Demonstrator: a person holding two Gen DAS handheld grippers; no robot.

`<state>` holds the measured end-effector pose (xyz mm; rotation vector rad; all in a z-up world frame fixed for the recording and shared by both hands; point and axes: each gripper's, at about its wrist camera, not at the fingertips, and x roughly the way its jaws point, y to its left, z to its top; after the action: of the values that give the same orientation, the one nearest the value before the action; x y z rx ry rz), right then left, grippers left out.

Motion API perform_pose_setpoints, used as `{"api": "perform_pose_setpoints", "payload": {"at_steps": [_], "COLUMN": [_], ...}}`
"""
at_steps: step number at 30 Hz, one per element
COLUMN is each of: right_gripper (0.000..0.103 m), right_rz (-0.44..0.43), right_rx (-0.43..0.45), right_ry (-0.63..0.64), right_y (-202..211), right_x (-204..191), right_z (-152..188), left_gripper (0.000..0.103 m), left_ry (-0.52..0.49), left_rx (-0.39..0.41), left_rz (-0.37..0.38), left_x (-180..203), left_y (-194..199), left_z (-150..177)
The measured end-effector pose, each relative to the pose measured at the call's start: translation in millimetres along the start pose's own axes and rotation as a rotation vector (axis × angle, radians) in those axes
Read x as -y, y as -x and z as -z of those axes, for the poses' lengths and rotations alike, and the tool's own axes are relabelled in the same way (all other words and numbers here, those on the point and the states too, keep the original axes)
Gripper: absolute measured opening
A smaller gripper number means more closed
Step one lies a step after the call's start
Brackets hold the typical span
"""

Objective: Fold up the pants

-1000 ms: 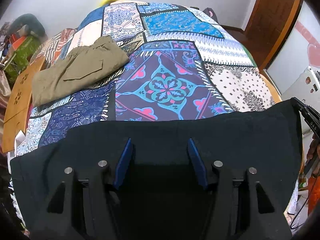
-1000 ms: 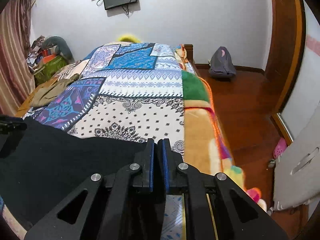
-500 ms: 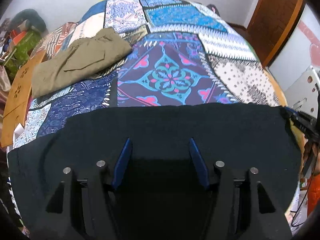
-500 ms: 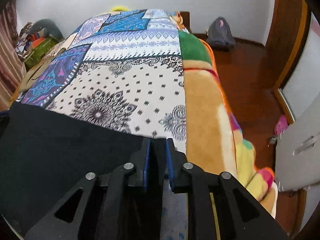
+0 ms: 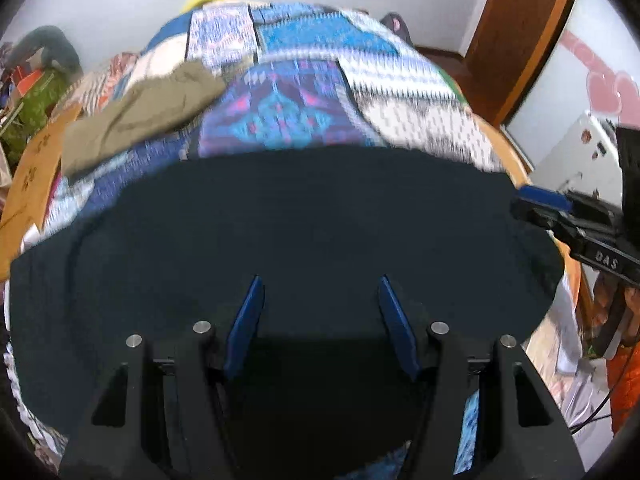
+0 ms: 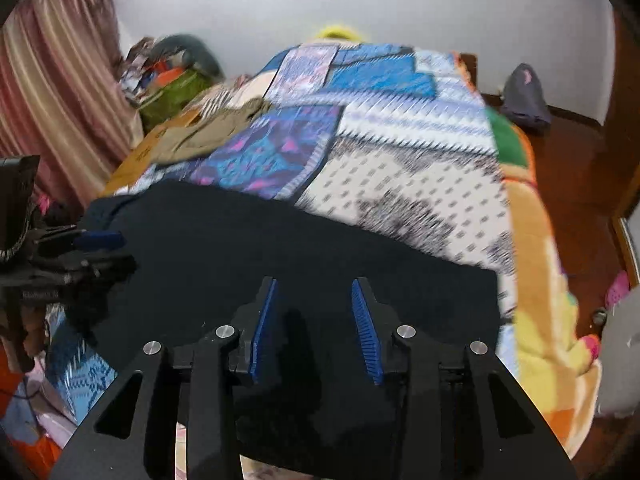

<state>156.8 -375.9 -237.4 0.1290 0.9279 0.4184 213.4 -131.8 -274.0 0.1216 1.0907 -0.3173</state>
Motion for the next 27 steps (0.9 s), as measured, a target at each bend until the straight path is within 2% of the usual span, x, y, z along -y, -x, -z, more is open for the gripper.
{"api": "perform_pose_setpoints", "payload": {"at_steps": [1, 3, 6, 10, 16, 20, 27], "right_gripper": [0.035, 0.035, 0.036, 0.036, 0.038, 0.038, 0.038], "right_rz": [-0.002, 0.003, 0.008, 0.035, 0.003, -0.046, -0.080], "right_rx": [-0.017, -0.071, -0.079, -0.053, 0.036, 0.051, 0.003], "right_ry": [-0.002, 0.000, -0.018, 0.019, 0.111, 0.175, 0.289], "right_y": [-3.3, -12.9, -6.1, 16.7, 34.9, 23.7, -28.3], "right_x": [-1.3, -3.0, -1.5, -12.7, -59.0, -95.8, -160.3], "right_z": [4.8, 16.9, 21.6, 12.6, -18.0, -36.1, -57.7], "left_gripper": [0.060, 0.060, 0.060, 0.060, 0.060, 0.060, 0.059], "left_ry": [0.008, 0.009, 0.015, 0.032, 0.125, 0.152, 0.236], "left_rx": [0.038, 0.050, 0.050, 0.103, 0.199, 0.225, 0.168], "left_rz": [-0.014, -0.018, -0.006, -0.044, -0.114, -0.188, -0.226], "left_x": [1.4, 2.5, -0.1, -17.1, -80.2, -129.6, -220.6], "left_y": [4.9, 10.7, 20.9, 43.7, 82.6, 95.2, 76.4], "left_z": [9.9, 17.1, 24.9, 24.2, 12.0, 11.9, 22.5]}}
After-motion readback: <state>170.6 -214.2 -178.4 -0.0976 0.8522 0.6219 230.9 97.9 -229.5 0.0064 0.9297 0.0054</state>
